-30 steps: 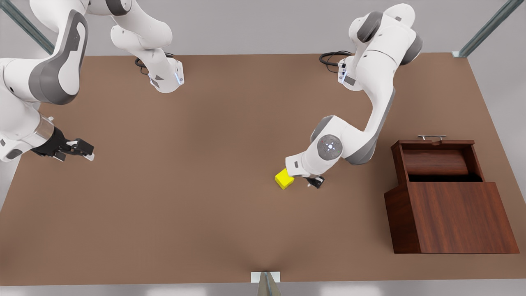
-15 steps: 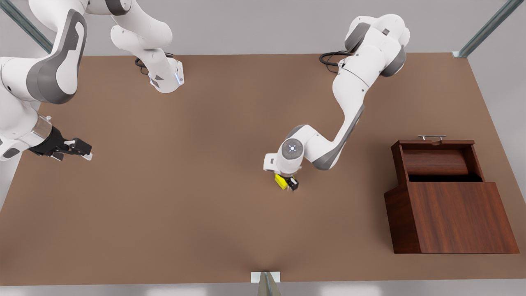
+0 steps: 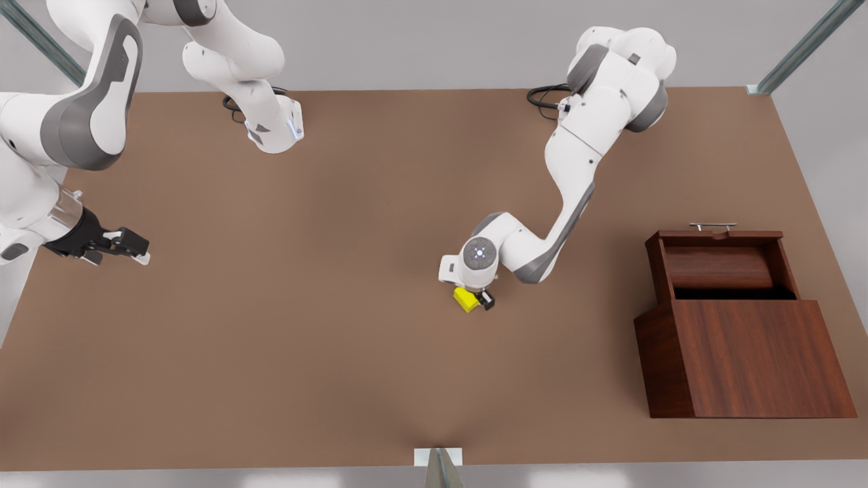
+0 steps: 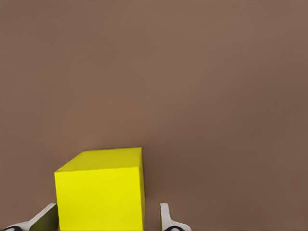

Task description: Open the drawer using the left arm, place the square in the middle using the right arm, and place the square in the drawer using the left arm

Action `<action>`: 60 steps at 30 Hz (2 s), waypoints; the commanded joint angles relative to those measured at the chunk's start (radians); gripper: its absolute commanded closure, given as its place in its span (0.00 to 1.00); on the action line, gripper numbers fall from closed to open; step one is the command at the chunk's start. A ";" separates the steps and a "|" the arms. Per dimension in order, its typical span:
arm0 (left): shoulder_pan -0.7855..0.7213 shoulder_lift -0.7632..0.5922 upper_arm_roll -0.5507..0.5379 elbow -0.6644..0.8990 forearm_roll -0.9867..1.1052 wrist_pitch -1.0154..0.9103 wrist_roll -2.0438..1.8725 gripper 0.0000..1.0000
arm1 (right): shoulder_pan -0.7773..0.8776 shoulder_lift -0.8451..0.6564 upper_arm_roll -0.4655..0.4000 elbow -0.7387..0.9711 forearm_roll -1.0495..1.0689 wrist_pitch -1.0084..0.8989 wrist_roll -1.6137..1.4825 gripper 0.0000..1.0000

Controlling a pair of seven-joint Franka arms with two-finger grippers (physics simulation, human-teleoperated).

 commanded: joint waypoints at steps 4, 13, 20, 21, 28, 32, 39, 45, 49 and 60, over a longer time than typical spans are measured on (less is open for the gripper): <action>-0.002 0.014 0.000 -0.001 0.003 0.009 0.001 0.00 | -0.012 0.003 -0.005 0.000 -0.008 0.000 0.000 0.00; -0.002 0.029 0.002 -0.001 0.003 0.019 0.021 0.27 | -0.015 0.000 -0.022 0.002 -0.014 -0.002 -0.006 0.00; 0.000 0.032 0.002 0.001 0.003 0.025 0.021 0.30 | -0.013 0.000 -0.022 0.002 -0.014 0.001 -0.006 0.00; 0.000 0.031 0.002 0.001 0.003 0.023 0.021 0.30 | -0.015 0.000 -0.023 0.002 -0.014 0.000 -0.006 0.00; 0.005 -0.076 0.000 0.007 -0.009 -0.079 0.024 0.30 | -0.015 0.001 -0.022 0.006 -0.015 -0.003 -0.006 0.00; 0.014 -0.276 0.003 -0.002 -0.105 -0.325 0.128 0.29 | -0.015 0.003 -0.022 0.006 -0.014 -0.005 -0.006 0.00; 0.017 -0.492 0.244 -0.124 -0.204 -0.397 0.544 0.29 | -0.012 0.004 -0.022 0.006 -0.015 -0.002 -0.003 0.00; 0.015 -0.504 0.498 -0.131 -0.231 -0.425 0.932 0.29 | -0.013 0.004 -0.022 0.006 -0.015 -0.002 -0.006 0.00; 0.015 -0.515 0.633 -0.153 -0.233 -0.449 1.101 0.28 | -0.018 0.006 -0.025 0.014 -0.015 0.008 -0.006 0.00; 0.083 -0.503 0.805 -0.166 -0.247 -0.439 1.383 0.28 | -0.021 0.014 -0.031 0.021 -0.008 0.024 -0.003 0.00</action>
